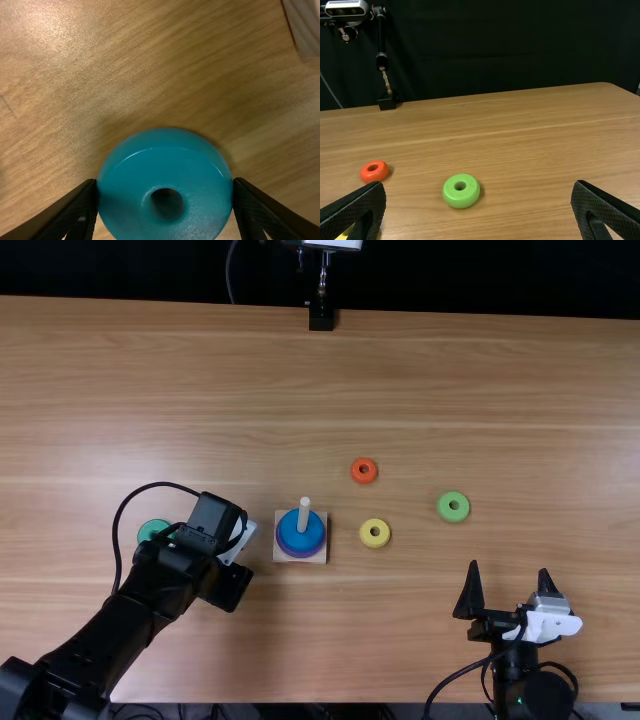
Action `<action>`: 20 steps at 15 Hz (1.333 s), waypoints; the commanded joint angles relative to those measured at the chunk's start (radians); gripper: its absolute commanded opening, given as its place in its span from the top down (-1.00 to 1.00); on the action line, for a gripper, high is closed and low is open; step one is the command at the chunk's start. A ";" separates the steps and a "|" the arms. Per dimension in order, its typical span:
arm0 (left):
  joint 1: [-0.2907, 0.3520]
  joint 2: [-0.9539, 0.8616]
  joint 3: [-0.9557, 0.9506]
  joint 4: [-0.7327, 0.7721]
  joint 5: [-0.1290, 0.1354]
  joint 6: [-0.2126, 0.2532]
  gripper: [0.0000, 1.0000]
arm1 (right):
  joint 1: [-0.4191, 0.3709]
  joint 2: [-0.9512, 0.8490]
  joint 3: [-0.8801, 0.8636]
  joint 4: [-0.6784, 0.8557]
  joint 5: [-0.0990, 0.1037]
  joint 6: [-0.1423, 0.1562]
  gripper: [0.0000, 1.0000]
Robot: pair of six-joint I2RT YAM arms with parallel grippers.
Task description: Build the Hanoi tower: stack the rings onto the peg from bottom to top in this color order: purple, dark blue, light blue, dark green, light green, yellow, orange.
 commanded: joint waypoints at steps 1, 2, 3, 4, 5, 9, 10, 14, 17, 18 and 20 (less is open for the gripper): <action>-0.027 0.009 0.031 -0.002 0.002 0.015 1.00 | -0.009 -0.012 -0.005 0.002 -0.001 0.002 -1.00; -0.034 0.006 0.052 -0.010 0.002 0.011 1.00 | -0.009 -0.012 -0.005 0.002 -0.001 0.002 -1.00; -0.033 0.003 0.097 -0.022 0.002 0.002 1.00 | -0.009 -0.012 -0.005 0.002 -0.001 0.002 -1.00; -0.031 0.001 0.141 -0.068 0.000 0.000 1.00 | -0.009 -0.012 -0.005 0.002 -0.001 0.002 -1.00; -0.031 -0.002 0.204 -0.151 0.002 -0.002 1.00 | -0.009 -0.012 -0.004 0.002 -0.001 0.002 -1.00; -0.033 0.003 0.471 -0.527 -0.002 -0.002 1.00 | -0.009 -0.012 -0.004 0.002 -0.001 0.002 -1.00; -0.034 0.009 0.543 -0.597 -0.002 -0.002 1.00 | -0.009 -0.012 -0.005 0.002 -0.001 0.002 -1.00; -0.039 0.074 0.802 -0.768 0.000 -0.004 1.00 | -0.009 -0.012 -0.004 0.002 -0.001 0.002 -1.00; -0.082 0.155 0.973 -0.838 0.002 -0.042 1.00 | -0.009 -0.012 -0.005 0.002 -0.001 0.002 -1.00; -0.100 0.186 1.028 -0.847 0.000 -0.066 1.00 | -0.009 -0.012 -0.005 0.002 -0.001 0.002 -1.00; -0.123 0.245 1.146 -0.845 0.002 -0.085 1.00 | -0.009 -0.012 -0.005 0.002 -0.001 0.002 -1.00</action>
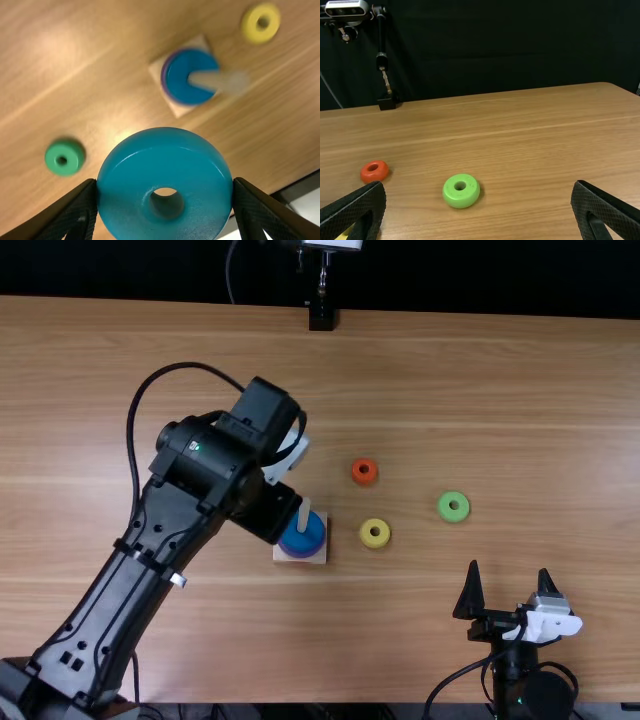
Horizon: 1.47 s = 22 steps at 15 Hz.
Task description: Build the Hanoi tower: stack the rings onto the peg from bottom to top in this color order: purple, dark blue, light blue, dark green, light green, yellow, orange.
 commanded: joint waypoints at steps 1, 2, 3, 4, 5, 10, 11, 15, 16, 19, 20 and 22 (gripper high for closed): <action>-0.018 0.045 0.085 -0.002 0.008 -0.040 1.00 | -0.009 -0.012 -0.005 0.002 -0.001 0.002 -1.00; -0.027 0.068 0.114 -0.002 0.015 -0.057 1.00 | -0.009 -0.012 -0.005 0.002 -0.001 0.002 -1.00; -0.035 0.089 0.139 -0.002 0.019 -0.064 1.00 | -0.009 -0.012 -0.004 0.002 -0.001 0.002 -1.00; -0.041 0.106 0.157 -0.007 0.020 -0.064 1.00 | -0.009 -0.012 -0.004 0.002 -0.001 0.002 -1.00; -0.052 0.125 0.177 -0.015 0.020 -0.064 1.00 | -0.009 -0.012 -0.005 0.002 -0.001 0.002 -1.00; -0.084 0.174 0.226 -0.018 0.020 -0.064 1.00 | -0.009 -0.012 -0.005 0.002 -0.001 0.002 -1.00; -0.088 0.175 0.229 -0.018 0.020 -0.064 1.00 | -0.009 -0.012 -0.005 0.002 -0.001 0.002 -1.00; -0.096 0.209 0.228 -0.016 0.020 -0.064 1.00 | -0.009 -0.012 -0.005 0.002 -0.001 0.002 -1.00; -0.098 0.211 0.228 -0.016 0.020 -0.064 1.00 | -0.009 -0.012 -0.005 0.002 -0.001 0.002 -1.00; -0.098 0.212 0.222 -0.016 0.020 -0.064 1.00 | -0.009 -0.012 -0.005 0.002 -0.001 0.002 -1.00; -0.098 0.212 0.220 -0.016 0.020 -0.064 1.00 | -0.009 -0.012 -0.005 0.002 -0.001 0.002 -1.00; -0.099 0.212 0.219 -0.016 0.020 -0.064 1.00 | -0.009 -0.012 -0.005 0.002 -0.001 0.002 -1.00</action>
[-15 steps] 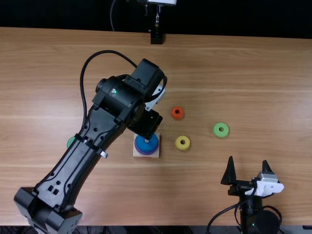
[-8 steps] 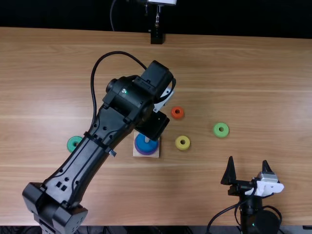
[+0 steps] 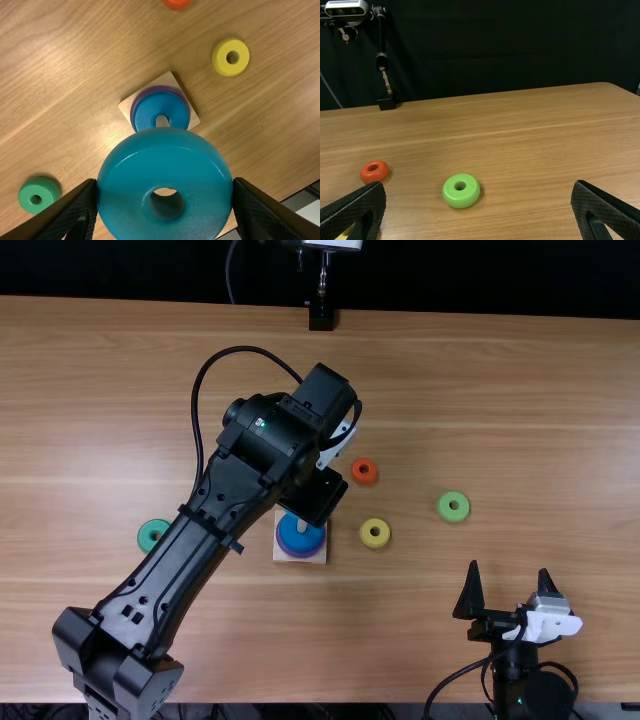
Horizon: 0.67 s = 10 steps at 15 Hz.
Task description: Build the Hanoi tower: stack the rings onto the peg from bottom to top in this color order: purple, dark blue, light blue, dark green, light green, yellow, orange.
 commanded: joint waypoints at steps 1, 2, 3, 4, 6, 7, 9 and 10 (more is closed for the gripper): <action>-0.019 0.014 0.023 -0.001 0.001 -0.010 1.00 | -0.009 -0.012 -0.005 0.003 -0.001 0.002 -1.00; -0.021 0.014 0.023 -0.001 0.001 -0.010 1.00 | -0.009 -0.012 -0.005 0.003 -0.001 0.002 -1.00; -0.021 0.015 0.023 -0.001 0.001 -0.010 1.00 | -0.009 -0.012 -0.004 0.003 -0.001 0.002 -1.00; -0.022 0.015 0.023 -0.001 0.001 -0.010 1.00 | -0.009 -0.012 -0.005 0.003 -0.001 0.002 -1.00; -0.022 0.015 0.023 -0.001 0.001 -0.010 1.00 | -0.009 -0.012 -0.005 0.003 -0.001 0.002 -1.00; -0.022 0.015 0.021 -0.003 0.001 -0.010 1.00 | -0.009 -0.012 -0.004 0.003 -0.001 0.002 -1.00; -0.021 0.015 0.018 -0.003 0.001 -0.010 1.00 | -0.009 -0.012 -0.004 0.003 -0.001 0.002 -1.00; -0.021 0.015 0.012 -0.003 0.001 -0.010 0.87 | -0.009 -0.012 -0.005 0.003 -0.001 0.002 -1.00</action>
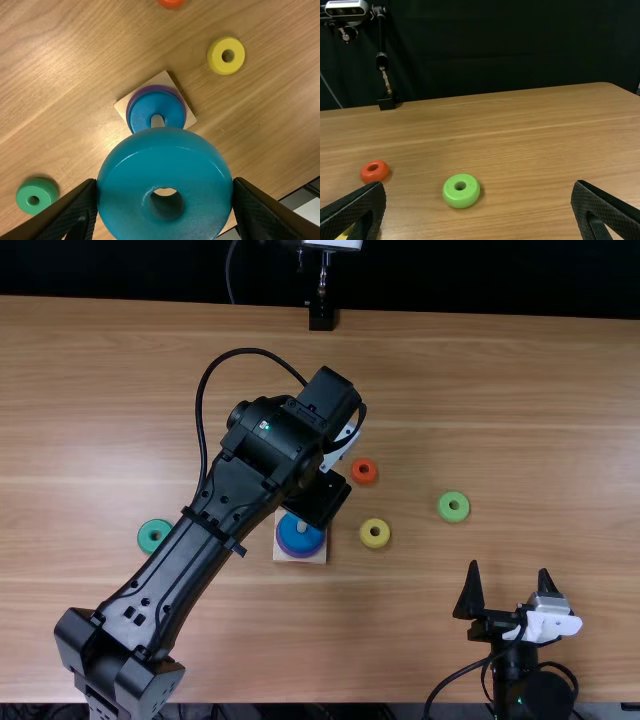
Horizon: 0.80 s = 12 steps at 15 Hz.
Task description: Build the Hanoi tower: stack the rings onto the peg from bottom to top in this color order: purple, dark blue, light blue, dark green, light green, yellow, orange.
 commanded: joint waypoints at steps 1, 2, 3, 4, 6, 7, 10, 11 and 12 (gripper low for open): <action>-0.008 0.015 0.004 -0.001 0.001 -0.008 0.62 | -0.009 -0.012 -0.005 0.003 -0.001 0.002 -1.00; -0.008 0.015 0.004 -0.001 0.001 -0.008 0.31 | -0.009 -0.012 -0.005 0.003 -0.001 0.002 -1.00; -0.008 0.015 0.004 -0.001 0.001 -0.008 -0.05 | -0.009 -0.012 -0.005 0.003 -0.001 0.002 -1.00; -0.006 0.015 0.004 -0.001 0.003 -0.008 -0.36 | -0.009 -0.012 -0.004 0.003 -0.001 0.002 -1.00; -0.005 0.015 0.003 -0.017 0.003 -0.010 -0.65 | -0.009 -0.012 -0.005 0.003 -0.001 0.002 -1.00; -0.003 0.015 0.003 -0.028 0.003 -0.008 -0.66 | -0.009 -0.012 -0.004 0.003 -0.001 0.002 -1.00; 0.001 0.015 -0.010 -0.030 0.001 -0.007 -0.88 | -0.009 -0.012 -0.004 0.003 -0.001 0.002 -1.00; 0.003 0.014 -0.017 -0.030 0.001 -0.008 -1.00 | -0.009 -0.012 -0.005 0.003 -0.001 0.002 -1.00; 0.005 0.014 -0.019 -0.030 0.003 -0.008 -1.00 | -0.009 -0.012 -0.005 0.003 -0.001 0.002 -1.00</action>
